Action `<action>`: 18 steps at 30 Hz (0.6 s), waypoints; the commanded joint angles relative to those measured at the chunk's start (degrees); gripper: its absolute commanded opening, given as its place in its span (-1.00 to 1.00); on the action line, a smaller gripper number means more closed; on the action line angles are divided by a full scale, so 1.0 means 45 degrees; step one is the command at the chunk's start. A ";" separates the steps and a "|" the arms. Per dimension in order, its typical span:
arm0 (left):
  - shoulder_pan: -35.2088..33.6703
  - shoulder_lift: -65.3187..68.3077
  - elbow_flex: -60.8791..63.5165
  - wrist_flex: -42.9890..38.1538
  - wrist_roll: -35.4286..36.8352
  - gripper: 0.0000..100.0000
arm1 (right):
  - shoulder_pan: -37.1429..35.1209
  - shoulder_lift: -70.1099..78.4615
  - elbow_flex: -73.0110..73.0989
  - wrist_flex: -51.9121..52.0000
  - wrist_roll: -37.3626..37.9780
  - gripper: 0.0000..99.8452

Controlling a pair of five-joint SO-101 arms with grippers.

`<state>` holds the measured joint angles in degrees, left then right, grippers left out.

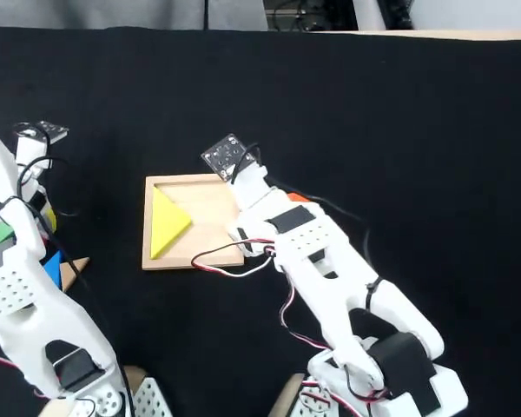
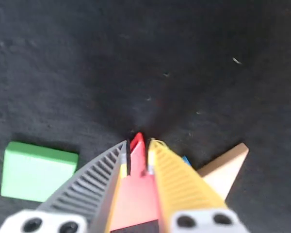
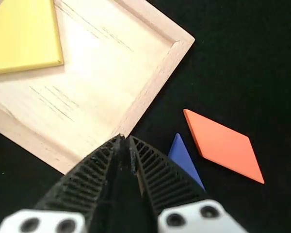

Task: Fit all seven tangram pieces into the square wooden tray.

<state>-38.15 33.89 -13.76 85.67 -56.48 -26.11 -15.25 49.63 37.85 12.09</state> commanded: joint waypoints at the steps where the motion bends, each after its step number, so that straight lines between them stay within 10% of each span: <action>1: 0.0127 -0.0938 -0.0322 0.0645 -0.0078 -0.95 | -0.0156 0.0029 -0.0049 -0.0274 0.0156 -0.97; 6: -0.0381 -0.2286 -0.2198 0.3438 -0.0059 -0.94 | -0.0137 0.0029 -0.0049 -0.0274 0.0156 -0.97; 18: -0.5226 -0.4103 0.0127 0.3243 -0.0703 -0.94 | -0.0117 0.0029 -0.0049 -0.0195 0.0156 -0.97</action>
<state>-54.59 16.75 -18.07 99.74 -59.03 -26.11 -15.25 49.63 37.85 12.09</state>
